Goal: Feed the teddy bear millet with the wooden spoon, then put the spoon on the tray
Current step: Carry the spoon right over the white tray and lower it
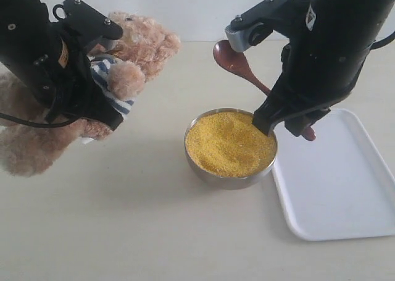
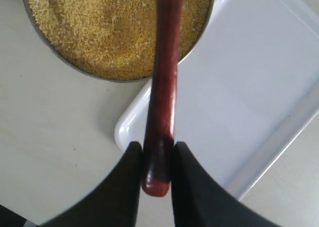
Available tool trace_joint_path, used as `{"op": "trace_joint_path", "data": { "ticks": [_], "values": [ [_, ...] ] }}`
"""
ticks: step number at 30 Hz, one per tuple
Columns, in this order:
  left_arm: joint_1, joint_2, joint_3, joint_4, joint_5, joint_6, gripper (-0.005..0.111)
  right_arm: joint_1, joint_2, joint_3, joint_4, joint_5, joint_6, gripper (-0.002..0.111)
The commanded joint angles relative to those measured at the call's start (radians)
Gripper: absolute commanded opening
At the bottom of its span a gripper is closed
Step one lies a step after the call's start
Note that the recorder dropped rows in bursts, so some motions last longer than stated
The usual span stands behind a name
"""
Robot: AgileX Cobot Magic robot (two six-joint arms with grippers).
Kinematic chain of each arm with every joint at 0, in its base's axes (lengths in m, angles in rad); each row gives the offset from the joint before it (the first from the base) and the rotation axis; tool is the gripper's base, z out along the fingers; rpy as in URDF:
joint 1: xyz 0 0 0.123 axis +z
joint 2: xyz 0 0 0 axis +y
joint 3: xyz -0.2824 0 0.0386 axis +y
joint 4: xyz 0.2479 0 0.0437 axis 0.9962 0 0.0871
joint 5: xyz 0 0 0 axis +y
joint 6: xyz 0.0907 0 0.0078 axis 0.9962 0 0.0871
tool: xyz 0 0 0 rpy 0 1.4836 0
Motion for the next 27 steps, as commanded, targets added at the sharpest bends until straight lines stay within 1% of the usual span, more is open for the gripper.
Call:
{"op": "trace_joint_path", "data": {
  "ticks": [1,6,11,13,16,22,27],
  "values": [
    [0.002,0.03,-0.003,-0.022,-0.018,-0.04,0.004,-0.004,-0.01,0.055,-0.002,0.002,0.011,-0.001],
    [0.002,0.034,-0.003,-0.022,-0.022,-0.061,0.004,-0.004,-0.01,0.075,-0.002,0.002,0.017,-0.001],
    [0.002,0.034,-0.003,-0.022,-0.026,-0.154,0.004,-0.007,-0.01,0.078,-0.002,0.002,0.046,-0.001],
    [0.002,0.034,-0.003,-0.026,-0.037,-0.177,0.004,-0.029,-0.01,0.078,0.015,0.002,0.059,-0.001],
    [0.002,0.034,-0.003,-0.027,-0.041,-0.193,0.004,-0.096,-0.01,0.078,0.064,0.002,0.046,-0.001],
    [0.002,0.034,-0.003,-0.043,-0.048,-0.196,0.004,-0.232,-0.01,0.085,0.083,0.002,0.005,-0.001],
    [0.002,0.061,-0.003,-0.047,-0.055,-0.218,0.004,-0.315,-0.01,0.173,0.122,0.002,-0.038,-0.001]
  ]
}}
